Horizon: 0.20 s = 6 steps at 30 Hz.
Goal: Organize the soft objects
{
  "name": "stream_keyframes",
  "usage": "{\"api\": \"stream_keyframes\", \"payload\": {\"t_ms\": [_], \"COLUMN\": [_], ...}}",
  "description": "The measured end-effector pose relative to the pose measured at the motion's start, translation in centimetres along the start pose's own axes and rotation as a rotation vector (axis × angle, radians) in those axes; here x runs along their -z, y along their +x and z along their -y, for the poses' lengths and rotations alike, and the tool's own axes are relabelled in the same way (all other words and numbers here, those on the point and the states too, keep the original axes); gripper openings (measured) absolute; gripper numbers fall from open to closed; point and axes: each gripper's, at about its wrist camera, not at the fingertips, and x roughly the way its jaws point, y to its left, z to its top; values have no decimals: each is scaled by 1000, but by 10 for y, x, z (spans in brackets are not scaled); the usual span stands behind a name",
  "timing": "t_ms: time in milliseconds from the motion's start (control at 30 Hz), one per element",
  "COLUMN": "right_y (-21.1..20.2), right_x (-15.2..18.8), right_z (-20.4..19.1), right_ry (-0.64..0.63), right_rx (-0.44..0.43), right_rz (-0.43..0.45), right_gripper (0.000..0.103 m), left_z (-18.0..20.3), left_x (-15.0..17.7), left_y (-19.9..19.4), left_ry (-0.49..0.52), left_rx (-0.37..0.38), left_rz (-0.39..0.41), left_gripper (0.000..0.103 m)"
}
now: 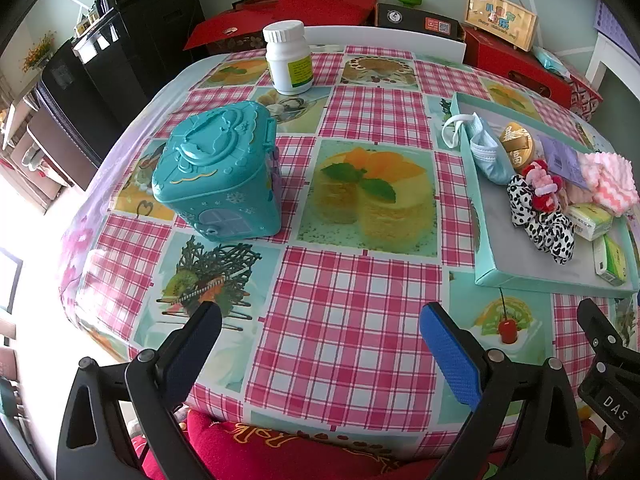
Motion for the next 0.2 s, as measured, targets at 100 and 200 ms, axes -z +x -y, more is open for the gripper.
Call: {"api": "stream_keyframes", "payload": {"t_ms": [100, 200], "right_y": [0, 0], "right_x": [0, -1], "right_z": [0, 0], "right_ry": [-3, -3], "right_rx": [-2, -3], "right_rz": [-2, -4], "right_gripper": [103, 103], "left_z": [0, 0], "left_x": [0, 1], "left_y": [-1, -1], "left_ry": [2, 3], "left_rx": [-3, -6], "left_rz": [4, 9], "left_gripper": [99, 99]}}
